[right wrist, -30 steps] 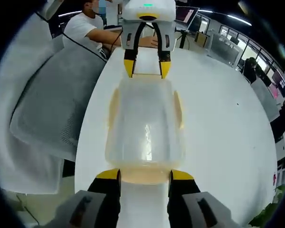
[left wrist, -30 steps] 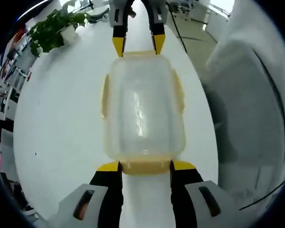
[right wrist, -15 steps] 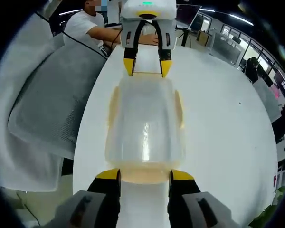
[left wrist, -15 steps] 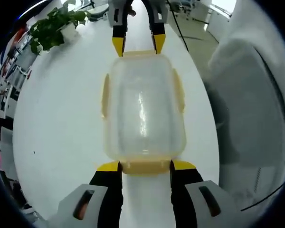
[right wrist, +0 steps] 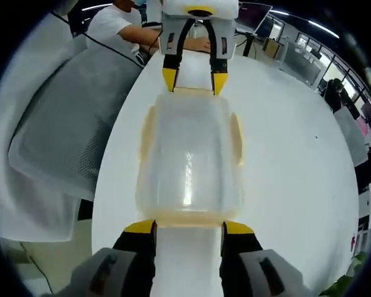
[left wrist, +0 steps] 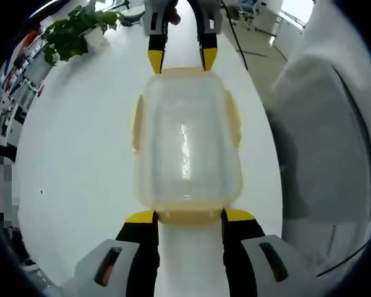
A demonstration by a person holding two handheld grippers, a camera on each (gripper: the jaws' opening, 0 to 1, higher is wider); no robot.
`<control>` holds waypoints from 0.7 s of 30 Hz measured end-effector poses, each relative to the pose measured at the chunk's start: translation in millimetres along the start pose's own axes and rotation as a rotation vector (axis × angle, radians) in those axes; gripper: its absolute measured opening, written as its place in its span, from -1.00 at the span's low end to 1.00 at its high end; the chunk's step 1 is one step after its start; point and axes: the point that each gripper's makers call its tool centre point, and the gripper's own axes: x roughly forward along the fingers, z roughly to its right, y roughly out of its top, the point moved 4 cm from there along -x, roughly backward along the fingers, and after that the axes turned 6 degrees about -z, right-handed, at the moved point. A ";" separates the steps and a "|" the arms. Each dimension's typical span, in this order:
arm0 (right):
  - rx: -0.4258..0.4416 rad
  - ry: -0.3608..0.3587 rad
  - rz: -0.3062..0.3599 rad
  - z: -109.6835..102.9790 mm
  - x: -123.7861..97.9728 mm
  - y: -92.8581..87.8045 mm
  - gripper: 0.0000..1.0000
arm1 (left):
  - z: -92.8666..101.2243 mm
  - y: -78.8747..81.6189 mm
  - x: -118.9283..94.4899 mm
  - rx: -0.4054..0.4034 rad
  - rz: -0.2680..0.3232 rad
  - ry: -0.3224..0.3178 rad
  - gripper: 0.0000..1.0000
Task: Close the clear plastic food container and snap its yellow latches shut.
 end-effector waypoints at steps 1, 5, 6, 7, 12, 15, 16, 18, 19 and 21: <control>-0.002 0.001 0.000 0.0 0.2 -0.2 -0.16 | 0.5 -0.6 0.1 -0.005 -0.001 -0.003 -0.24; -0.004 0.001 -0.006 -1.5 -1.4 -1.6 -0.15 | 1.5 -3.0 0.5 -0.008 -0.004 -0.003 -0.24; -0.004 -0.001 -0.008 -1.6 -2.0 -2.1 -0.15 | 2.9 -6.4 1.3 -0.002 -0.020 -0.006 -0.25; -0.004 -0.002 -0.008 -1.7 -2.2 -2.3 -0.15 | 4.4 -8.0 1.8 0.002 -0.022 -0.008 -0.25; 0.001 0.001 -0.007 -4.8 -5.6 -4.6 -0.16 | 5.8 -15.2 0.8 -0.017 -0.031 0.000 -0.12; 0.007 -0.015 -0.005 -3.6 -9.1 -5.2 -0.18 | 4.5 -15.6 -2.3 -0.014 -0.021 0.014 -0.09; 0.010 -0.016 -0.001 -3.7 -9.9 -4.8 -0.18 | 4.3 -15.3 -3.1 -0.018 -0.019 0.015 -0.10; 0.013 -0.021 0.000 -4.1 -10.9 -4.3 -0.19 | 4.2 -14.3 -4.9 -0.028 -0.010 0.014 -0.10; 0.010 -0.025 -0.004 -4.6 -11.4 -4.6 -0.19 | 4.0 -13.8 -5.6 -0.031 -0.006 0.017 -0.09; 0.014 -0.023 -0.005 -5.2 -11.7 -4.8 -0.19 | 3.2 -13.6 -6.5 -0.030 -0.005 0.022 -0.11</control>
